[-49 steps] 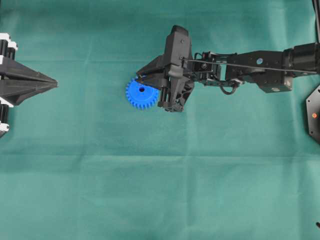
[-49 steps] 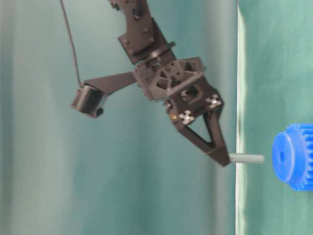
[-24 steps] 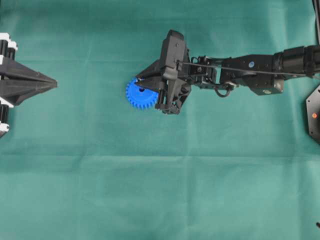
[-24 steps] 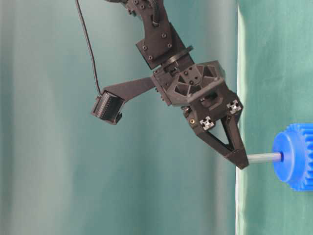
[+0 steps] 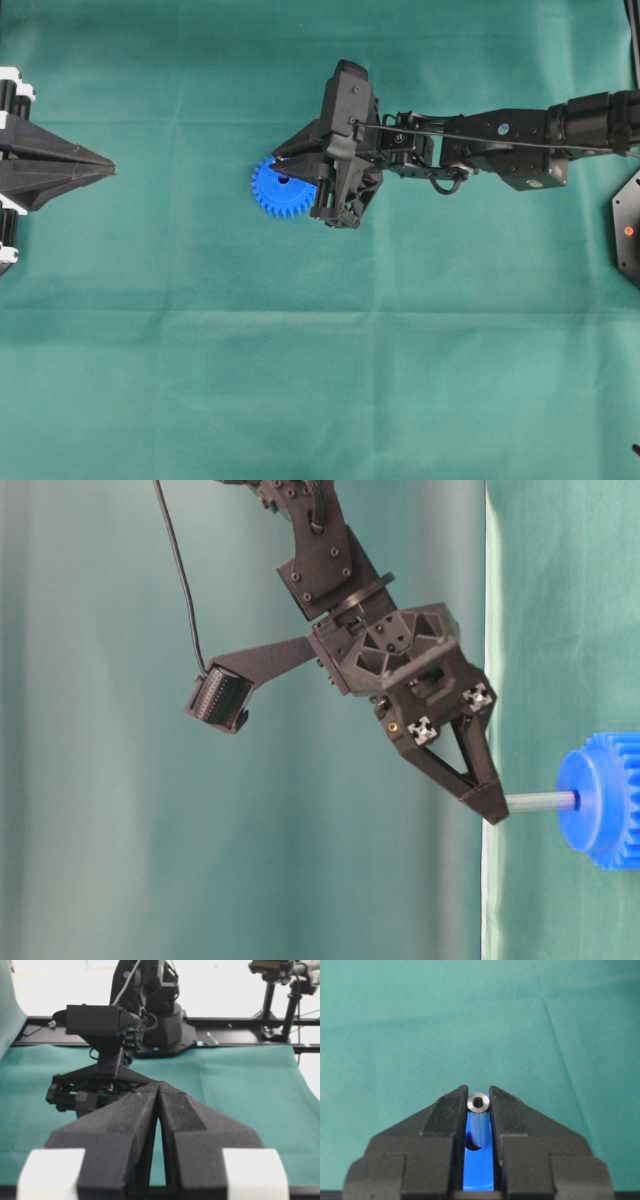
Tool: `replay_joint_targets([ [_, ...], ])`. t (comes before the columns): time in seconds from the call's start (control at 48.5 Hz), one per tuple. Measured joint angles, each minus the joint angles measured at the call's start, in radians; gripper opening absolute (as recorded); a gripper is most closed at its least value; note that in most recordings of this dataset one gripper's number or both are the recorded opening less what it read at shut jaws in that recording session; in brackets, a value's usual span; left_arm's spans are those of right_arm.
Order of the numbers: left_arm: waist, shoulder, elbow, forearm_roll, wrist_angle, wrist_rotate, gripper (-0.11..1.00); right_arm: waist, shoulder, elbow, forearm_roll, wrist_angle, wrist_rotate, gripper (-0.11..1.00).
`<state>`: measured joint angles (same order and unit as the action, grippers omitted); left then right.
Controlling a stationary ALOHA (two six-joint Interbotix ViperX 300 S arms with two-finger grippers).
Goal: Insert the shaft placed at a random location into the center hole of the medium gear at another random location.
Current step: 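Align the held shaft above the blue gear's center hole, then lower the shaft with the right gripper into the gear's center hole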
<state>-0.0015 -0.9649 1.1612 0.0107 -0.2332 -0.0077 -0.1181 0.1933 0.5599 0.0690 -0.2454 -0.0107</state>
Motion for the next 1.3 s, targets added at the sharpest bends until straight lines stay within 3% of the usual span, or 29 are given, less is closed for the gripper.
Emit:
replay_joint_targets([
  [0.515,0.000,0.000,0.000,0.000,0.005,0.000,0.00,0.008,-0.037,0.002,-0.002,0.002,0.000,0.13],
  [1.298,0.000,0.000,0.000,0.000,0.008,0.000,0.00,0.011,0.087,0.000,0.015,-0.041,0.000,0.13],
])
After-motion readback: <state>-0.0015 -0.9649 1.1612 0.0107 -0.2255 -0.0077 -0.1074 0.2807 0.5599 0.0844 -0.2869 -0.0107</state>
